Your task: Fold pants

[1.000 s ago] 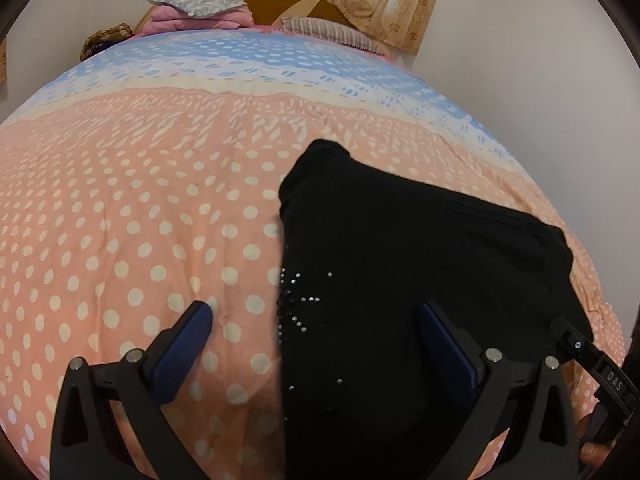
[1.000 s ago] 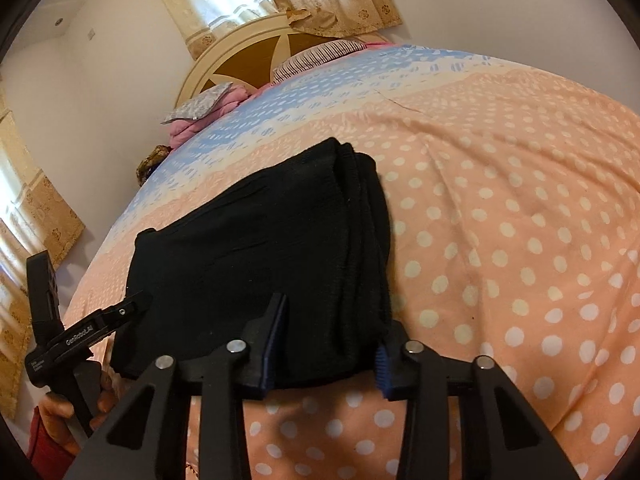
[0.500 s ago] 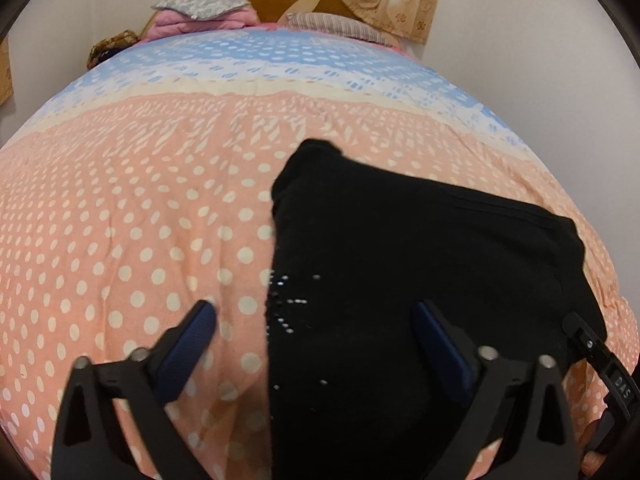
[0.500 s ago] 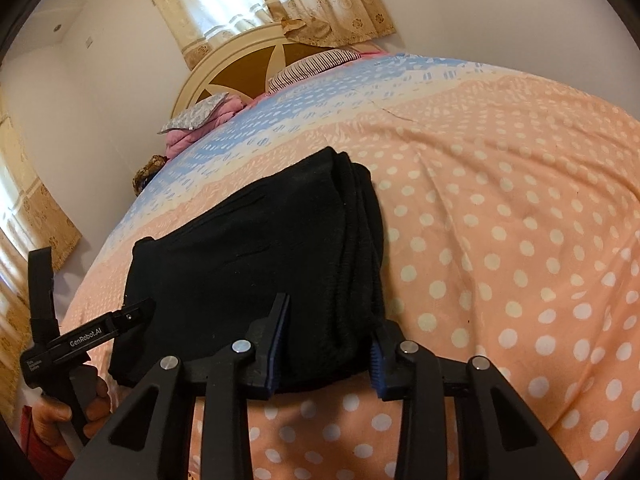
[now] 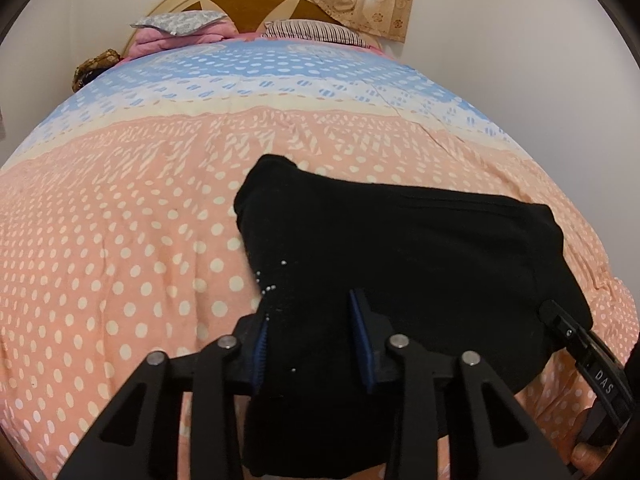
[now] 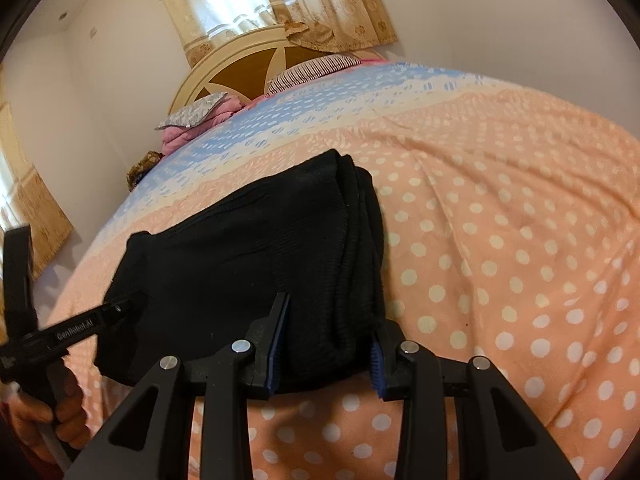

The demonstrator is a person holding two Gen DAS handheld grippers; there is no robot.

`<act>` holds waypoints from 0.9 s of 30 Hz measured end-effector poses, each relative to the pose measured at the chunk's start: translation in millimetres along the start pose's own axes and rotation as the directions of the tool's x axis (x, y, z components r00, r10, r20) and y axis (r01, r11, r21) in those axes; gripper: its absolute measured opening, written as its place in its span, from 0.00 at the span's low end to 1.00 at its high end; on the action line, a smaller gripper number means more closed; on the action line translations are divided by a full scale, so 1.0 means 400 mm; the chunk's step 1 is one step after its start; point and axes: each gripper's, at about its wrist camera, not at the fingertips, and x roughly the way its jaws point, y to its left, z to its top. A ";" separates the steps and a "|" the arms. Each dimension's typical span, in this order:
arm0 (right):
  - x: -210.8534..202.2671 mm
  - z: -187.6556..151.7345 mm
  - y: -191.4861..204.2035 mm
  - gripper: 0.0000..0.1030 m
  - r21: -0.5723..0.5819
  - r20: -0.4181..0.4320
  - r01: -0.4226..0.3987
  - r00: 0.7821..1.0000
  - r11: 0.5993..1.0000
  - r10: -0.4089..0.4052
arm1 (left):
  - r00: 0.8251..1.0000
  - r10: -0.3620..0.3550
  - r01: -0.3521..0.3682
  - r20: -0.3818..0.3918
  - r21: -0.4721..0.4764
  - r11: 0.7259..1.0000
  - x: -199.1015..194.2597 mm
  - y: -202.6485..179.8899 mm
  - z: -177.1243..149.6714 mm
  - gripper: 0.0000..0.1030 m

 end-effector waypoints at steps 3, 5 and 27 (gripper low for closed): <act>-0.017 -0.004 0.029 0.35 -0.063 0.042 0.047 0.998 0.997 -0.044 | 1.000 0.004 -0.004 0.011 -0.003 1.000 -0.014 0.000 0.003 0.25; -0.029 -0.004 0.036 0.35 -0.077 0.069 0.056 0.996 0.995 -0.050 | 1.000 -0.005 0.005 0.017 -0.008 1.000 -0.026 0.003 0.004 0.23; -0.039 -0.004 0.074 0.35 -0.162 0.135 0.166 0.980 0.973 -0.145 | 0.999 0.017 -0.018 0.041 0.032 0.999 -0.037 -0.002 -0.008 0.20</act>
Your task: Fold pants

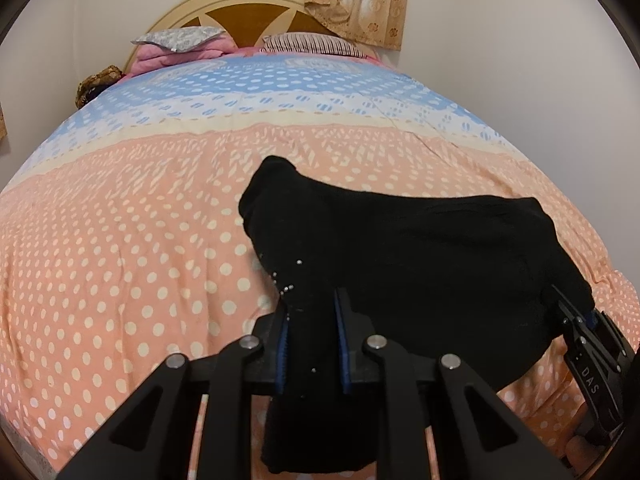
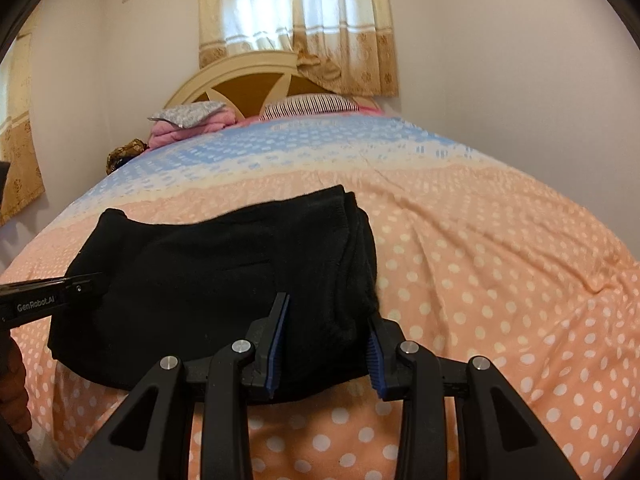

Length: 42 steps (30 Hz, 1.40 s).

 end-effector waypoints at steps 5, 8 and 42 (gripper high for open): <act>0.016 -0.007 -0.003 0.35 0.003 -0.030 0.008 1.000 1.000 -0.008 | 1.000 0.010 -0.010 -0.004 0.007 1.000 0.012 -0.005 -0.005 0.20; 0.021 -0.011 0.009 0.35 -0.023 -0.032 0.030 0.999 0.999 -0.031 | 1.000 0.001 -0.001 -0.003 0.005 1.000 0.011 -0.002 -0.005 0.20; -0.038 0.124 0.336 0.24 -0.199 0.088 -0.109 0.988 0.974 0.128 | 0.994 0.044 -0.026 0.098 -0.174 0.984 -0.110 0.282 0.046 0.18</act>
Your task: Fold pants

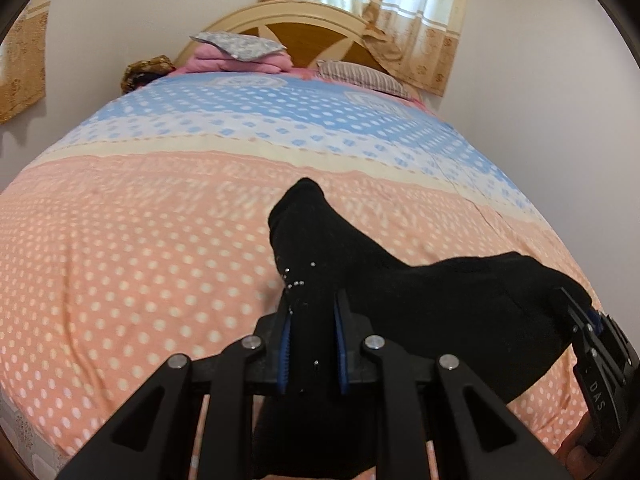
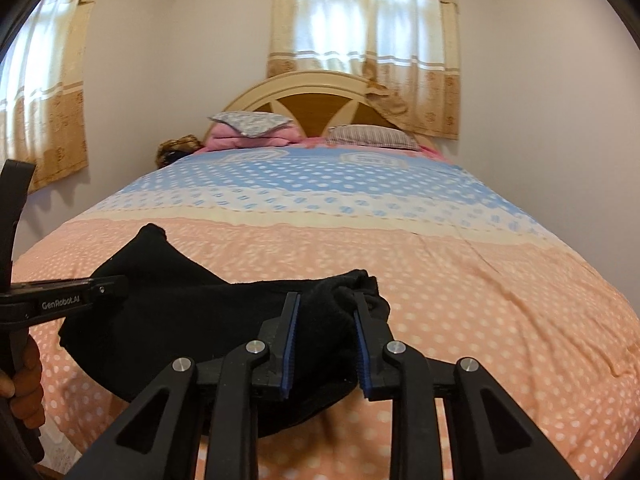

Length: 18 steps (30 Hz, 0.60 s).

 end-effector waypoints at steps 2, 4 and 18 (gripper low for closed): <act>0.004 0.008 0.019 0.24 -0.016 0.008 -0.017 1.000 1.000 0.017 | 1.000 0.011 -0.011 0.010 -0.004 1.000 0.001 0.012 0.010 0.18; 0.012 0.019 0.034 0.24 -0.029 0.016 -0.033 0.999 0.999 0.033 | 1.000 0.025 -0.024 0.018 -0.015 1.000 0.002 0.030 0.019 0.18; 0.107 0.168 0.249 0.23 -0.177 0.108 -0.182 0.973 0.967 0.203 | 0.986 0.155 -0.148 0.065 -0.100 0.984 0.002 0.213 0.132 0.16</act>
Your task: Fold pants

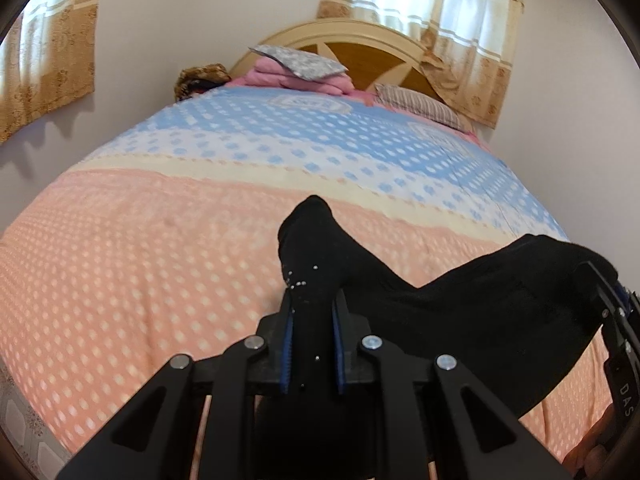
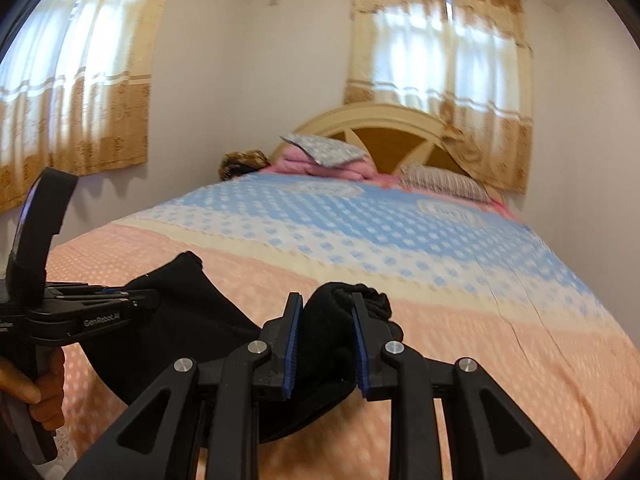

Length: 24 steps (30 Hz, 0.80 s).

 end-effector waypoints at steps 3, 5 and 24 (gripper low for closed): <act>0.039 0.055 0.044 0.23 -0.036 0.048 -0.022 0.999 0.999 0.024 | 0.998 0.046 -0.046 0.044 0.000 0.999 -0.005 0.041 0.047 0.16; 0.070 0.086 0.064 0.23 -0.045 0.075 -0.031 0.997 0.999 0.034 | 0.995 0.069 -0.069 0.065 -0.007 0.998 -0.002 0.066 0.080 0.16; 0.387 -0.093 0.087 0.24 0.159 -0.301 -0.201 0.922 0.966 0.242 | 0.964 0.235 -0.236 -0.122 0.012 0.972 0.239 0.257 0.022 0.28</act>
